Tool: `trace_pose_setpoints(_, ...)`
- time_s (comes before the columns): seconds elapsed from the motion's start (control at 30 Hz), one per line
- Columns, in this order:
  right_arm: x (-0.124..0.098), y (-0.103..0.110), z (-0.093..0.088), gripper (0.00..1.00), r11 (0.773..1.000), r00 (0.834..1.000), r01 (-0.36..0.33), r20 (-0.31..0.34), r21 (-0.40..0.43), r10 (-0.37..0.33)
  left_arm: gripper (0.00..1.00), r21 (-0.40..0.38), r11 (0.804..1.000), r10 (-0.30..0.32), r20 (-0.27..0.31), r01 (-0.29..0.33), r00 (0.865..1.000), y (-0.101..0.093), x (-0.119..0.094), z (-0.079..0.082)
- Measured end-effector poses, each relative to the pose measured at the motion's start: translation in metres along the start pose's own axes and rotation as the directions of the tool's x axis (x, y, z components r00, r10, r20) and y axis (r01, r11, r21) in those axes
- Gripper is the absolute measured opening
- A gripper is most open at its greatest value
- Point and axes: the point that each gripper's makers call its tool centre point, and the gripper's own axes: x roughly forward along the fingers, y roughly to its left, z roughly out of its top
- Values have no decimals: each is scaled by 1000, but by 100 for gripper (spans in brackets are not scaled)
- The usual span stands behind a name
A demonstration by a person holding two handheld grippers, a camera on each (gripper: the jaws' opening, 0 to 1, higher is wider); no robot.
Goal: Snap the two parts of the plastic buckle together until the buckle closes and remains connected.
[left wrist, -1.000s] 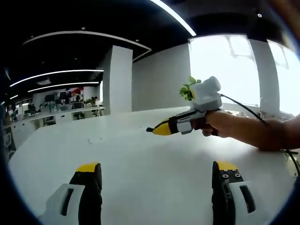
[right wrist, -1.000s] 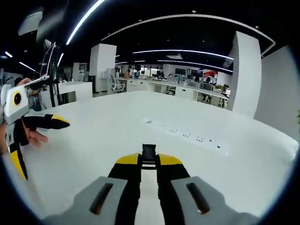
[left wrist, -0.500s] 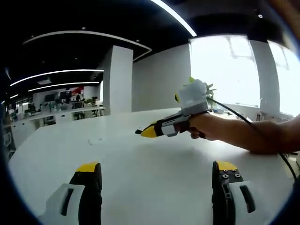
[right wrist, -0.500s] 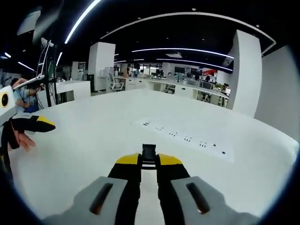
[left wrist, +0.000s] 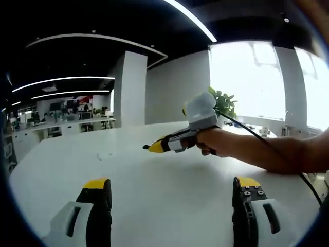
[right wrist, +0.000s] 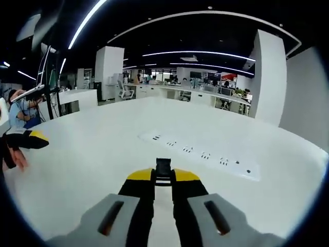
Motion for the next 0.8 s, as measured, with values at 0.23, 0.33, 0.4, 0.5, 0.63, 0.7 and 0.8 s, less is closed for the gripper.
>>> trace_pose_setpoints(0.23,6,-4,0,12,1000,1000,-3,-12,3,3,99,0,1000,-1,-4,1,1000,1,-1,-1)
trace_pose_setpoints(0.33,8,-6,-2,12,1000,1000,1,-19,2,-1,99,3,1000,0,-6,0,1000,2,-1,-2)
trace_pose_setpoints(0.4,12,-9,-4,12,1000,1000,1,-28,2,0,99,3,1000,-2,-7,2,1000,2,-1,-1)
trace_pose_setpoints(0.5,19,-11,-5,12,1000,999,-2,-38,-3,2,99,6,1000,-4,-10,4,1000,3,-1,-1)
trace_pose_setpoints(0.63,24,-13,-2,12,1000,999,-1,-38,2,1,99,7,1000,-9,-8,9,1000,1,-1,0)
trace_pose_setpoints(0.7,26,-14,-1,12,1000,999,1,-39,4,-1,99,0,1000,-11,-3,11,1000,1,-1,1)
trace_pose_setpoints(0.8,31,-16,0,12,1000,999,2,-36,19,-1,99,-15,1000,-11,5,11,1000,1,-1,2)
